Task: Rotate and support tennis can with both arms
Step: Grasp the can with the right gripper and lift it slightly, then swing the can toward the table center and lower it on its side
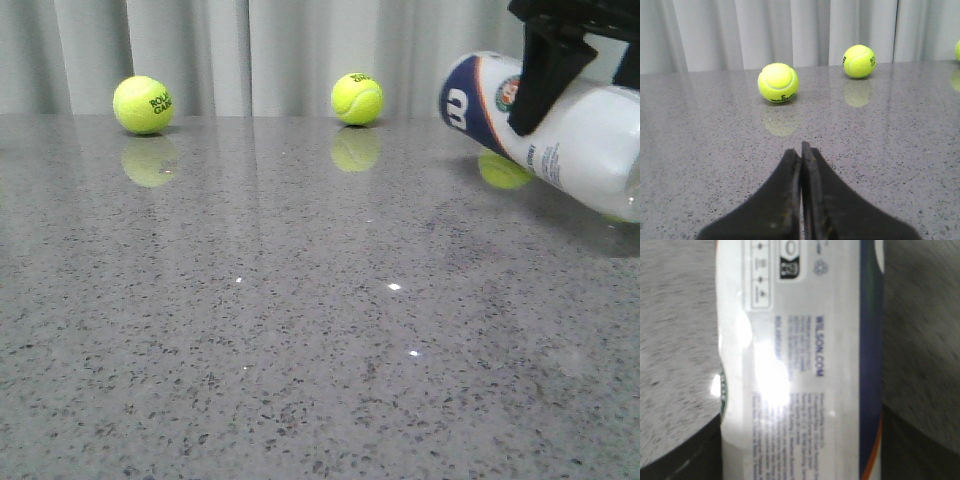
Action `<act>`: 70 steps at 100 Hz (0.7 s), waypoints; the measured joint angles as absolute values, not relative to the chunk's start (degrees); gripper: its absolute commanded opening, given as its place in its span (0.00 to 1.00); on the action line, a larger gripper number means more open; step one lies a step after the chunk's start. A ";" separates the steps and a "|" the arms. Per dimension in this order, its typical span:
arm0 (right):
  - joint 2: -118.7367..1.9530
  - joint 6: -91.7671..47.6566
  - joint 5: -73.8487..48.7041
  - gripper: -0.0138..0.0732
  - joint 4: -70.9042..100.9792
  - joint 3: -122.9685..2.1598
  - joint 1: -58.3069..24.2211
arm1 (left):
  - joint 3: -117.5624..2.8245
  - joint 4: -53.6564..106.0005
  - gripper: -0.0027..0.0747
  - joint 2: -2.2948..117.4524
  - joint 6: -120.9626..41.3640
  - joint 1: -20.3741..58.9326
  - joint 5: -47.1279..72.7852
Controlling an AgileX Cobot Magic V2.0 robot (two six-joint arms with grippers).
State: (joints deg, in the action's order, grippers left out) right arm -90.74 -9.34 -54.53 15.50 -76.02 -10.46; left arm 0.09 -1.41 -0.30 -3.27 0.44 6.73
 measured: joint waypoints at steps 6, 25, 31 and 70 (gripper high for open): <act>-90.74 -13.84 -54.99 0.38 15.50 -77.49 -12.42 | 0.09 -1.41 0.01 -0.30 -3.27 0.44 6.73; -90.74 -34.34 -55.08 0.38 15.50 -78.76 -18.13 | 0.09 -1.41 0.01 -0.30 -3.27 0.44 6.73; -90.85 -43.37 -55.08 0.38 15.50 -78.76 -19.52 | 0.09 -1.41 0.01 -0.30 -3.27 0.44 6.73; -94.47 -75.50 -55.08 0.38 15.50 -78.76 -22.70 | 0.09 -1.41 0.01 -0.30 -3.27 0.44 6.73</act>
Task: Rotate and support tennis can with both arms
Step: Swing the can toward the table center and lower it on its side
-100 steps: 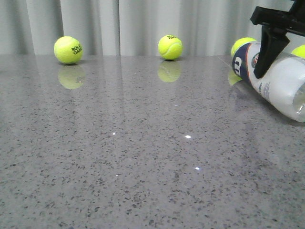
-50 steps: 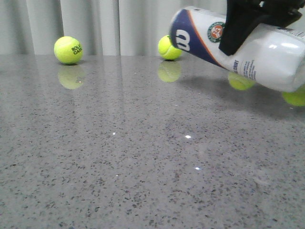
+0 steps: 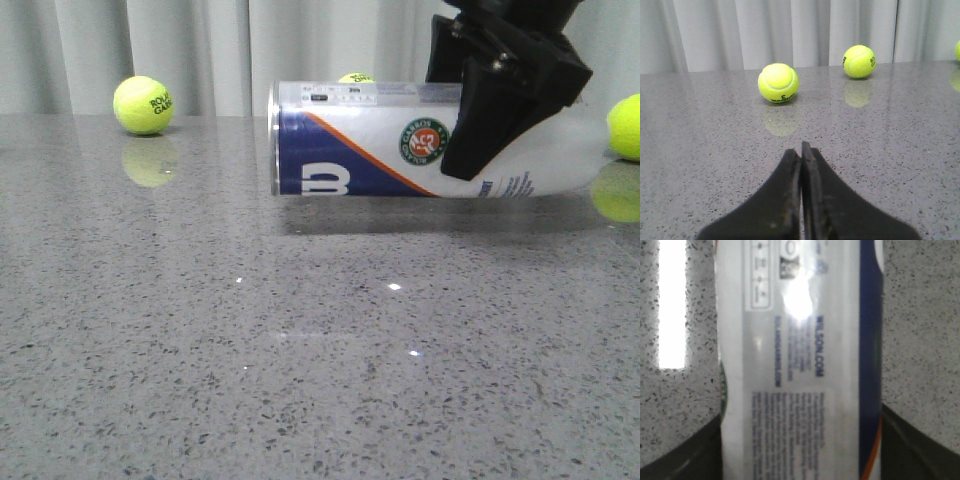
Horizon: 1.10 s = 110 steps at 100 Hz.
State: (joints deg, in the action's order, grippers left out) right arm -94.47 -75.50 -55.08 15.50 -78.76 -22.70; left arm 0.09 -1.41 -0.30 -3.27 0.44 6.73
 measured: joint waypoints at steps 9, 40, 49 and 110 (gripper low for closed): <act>-95.61 -76.20 -55.08 0.38 15.50 -78.76 -22.70 | 0.09 -1.41 0.01 -0.30 -3.27 0.44 6.73; -96.71 -76.57 -55.08 0.54 15.50 -78.76 -22.70 | 0.09 -1.41 0.01 -0.30 -3.27 0.44 6.73; -96.81 -76.57 -55.08 0.67 15.50 -78.76 -22.70 | 0.09 -1.41 0.01 -0.30 -3.27 0.44 6.73; -96.47 -76.62 -55.23 0.90 15.50 -78.76 -22.70 | 0.09 -1.41 0.01 -0.30 -3.27 0.44 6.73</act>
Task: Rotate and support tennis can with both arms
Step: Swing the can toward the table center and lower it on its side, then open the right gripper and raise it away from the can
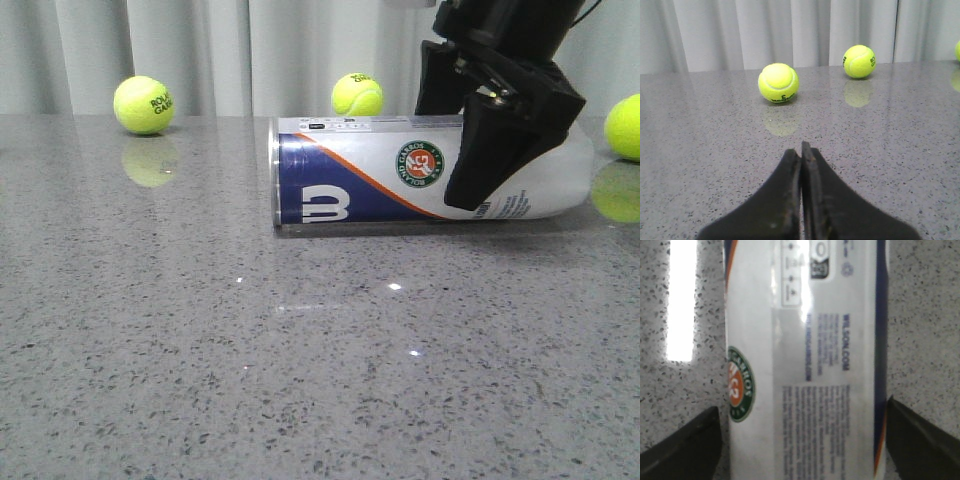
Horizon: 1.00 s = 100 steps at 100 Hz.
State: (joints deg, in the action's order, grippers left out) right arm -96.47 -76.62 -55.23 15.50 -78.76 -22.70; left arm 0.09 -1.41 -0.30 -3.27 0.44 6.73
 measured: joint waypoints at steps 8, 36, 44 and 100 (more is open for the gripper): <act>-95.47 -76.62 -55.26 0.90 15.39 -78.76 -22.70 | 0.09 -1.41 0.01 -0.30 -3.27 0.44 6.73; -89.63 -76.62 -58.47 0.79 15.18 -78.76 -22.70 | 0.09 -1.41 0.01 -0.30 -3.27 0.44 6.73; -88.23 -76.14 -60.13 0.57 15.18 -78.76 -22.70 | 0.09 -1.41 0.01 -0.30 -3.27 0.44 6.73; -81.24 -65.88 -67.34 0.08 16.88 -78.76 -22.55 | 0.09 -1.41 0.01 -0.30 -3.27 0.44 6.73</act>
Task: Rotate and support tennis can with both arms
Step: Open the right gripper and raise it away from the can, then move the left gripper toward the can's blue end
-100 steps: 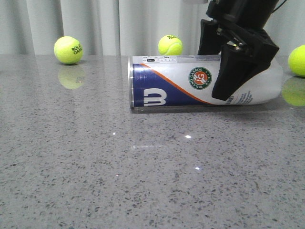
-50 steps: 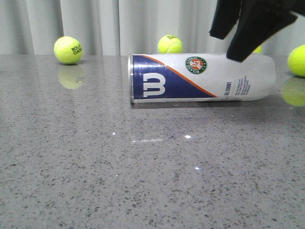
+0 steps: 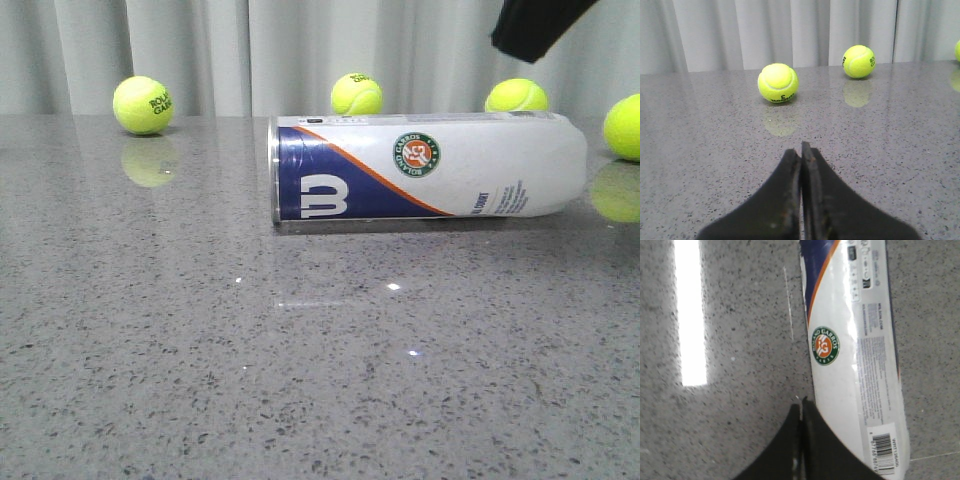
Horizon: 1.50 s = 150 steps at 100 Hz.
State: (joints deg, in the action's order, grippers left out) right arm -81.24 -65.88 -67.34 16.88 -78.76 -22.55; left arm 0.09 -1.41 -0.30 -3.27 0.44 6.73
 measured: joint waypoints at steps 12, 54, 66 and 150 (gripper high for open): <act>-79.34 -54.29 -67.39 0.09 21.66 -78.76 -21.55 | 0.09 -1.41 0.01 -0.30 -3.27 0.44 6.73; -64.67 -18.07 -48.75 0.09 24.55 -62.97 -20.99 | 0.09 -0.52 0.01 -0.30 -3.27 0.44 4.41; -58.51 -16.26 -41.70 0.09 24.75 -55.30 -20.99 | 0.09 -0.52 0.01 -0.30 -3.27 0.44 4.10; -8.50 -15.52 -29.90 0.09 24.64 -22.00 -20.95 | -3.28 -0.52 0.01 -0.19 -3.27 0.44 5.73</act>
